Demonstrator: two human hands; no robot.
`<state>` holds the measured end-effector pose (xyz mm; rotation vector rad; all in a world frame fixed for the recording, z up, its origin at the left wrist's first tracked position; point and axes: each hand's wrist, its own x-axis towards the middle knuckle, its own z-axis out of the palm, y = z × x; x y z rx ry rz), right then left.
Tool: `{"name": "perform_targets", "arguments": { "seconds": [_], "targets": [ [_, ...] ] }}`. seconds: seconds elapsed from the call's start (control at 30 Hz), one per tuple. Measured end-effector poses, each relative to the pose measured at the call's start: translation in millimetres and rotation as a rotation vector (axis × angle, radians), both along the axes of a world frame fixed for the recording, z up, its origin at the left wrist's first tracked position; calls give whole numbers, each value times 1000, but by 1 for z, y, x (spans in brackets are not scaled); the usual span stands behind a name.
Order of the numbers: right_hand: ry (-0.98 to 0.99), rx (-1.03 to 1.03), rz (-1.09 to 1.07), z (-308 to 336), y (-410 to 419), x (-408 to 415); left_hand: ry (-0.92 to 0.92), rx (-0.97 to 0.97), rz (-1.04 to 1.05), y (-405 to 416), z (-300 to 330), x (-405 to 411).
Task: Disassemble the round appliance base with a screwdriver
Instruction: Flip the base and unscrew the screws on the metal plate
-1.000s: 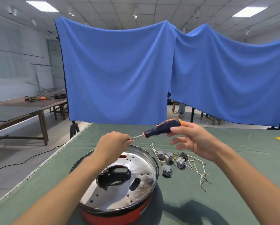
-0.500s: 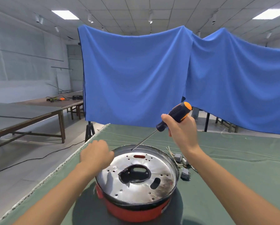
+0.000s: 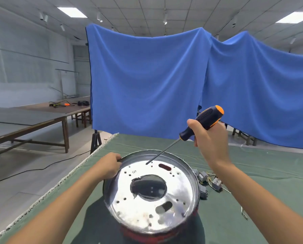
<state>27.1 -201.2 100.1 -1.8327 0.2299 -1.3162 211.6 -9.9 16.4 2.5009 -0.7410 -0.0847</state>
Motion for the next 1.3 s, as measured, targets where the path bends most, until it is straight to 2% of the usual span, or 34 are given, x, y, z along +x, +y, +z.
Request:
{"name": "perform_targets", "arguments": {
  "seconds": [0.17, 0.33, 0.53, 0.73, 0.93, 1.03, 1.2, 1.3],
  "targets": [
    [-13, -53, -107, 6, -7, -2, -90, 52, -257, -40, 10, -9],
    [-21, -102, -193, 3, -18, -7, -241, 25, -260, -73, -4, -22],
    [-13, -139, -220, 1, -25, 0, -223, 24, -265, -79, -18, -26],
    [35, -215, -213, -3, -21, 16, -284, -11, -311, -75, -25, -31],
    [21, -249, -228, -6, -16, 22, -525, -72, -402, -75, -23, -32],
    [25, -264, -231, -5, -15, 23, -528, -116, -383, -74, -22, -32],
    [11, -255, -232, -4, -17, 21, -542, -70, -398, -74, -21, -38],
    [6, -256, -236, -3, -17, 20, -409, 14, -427, -74, -23, -42]
  ]
}}
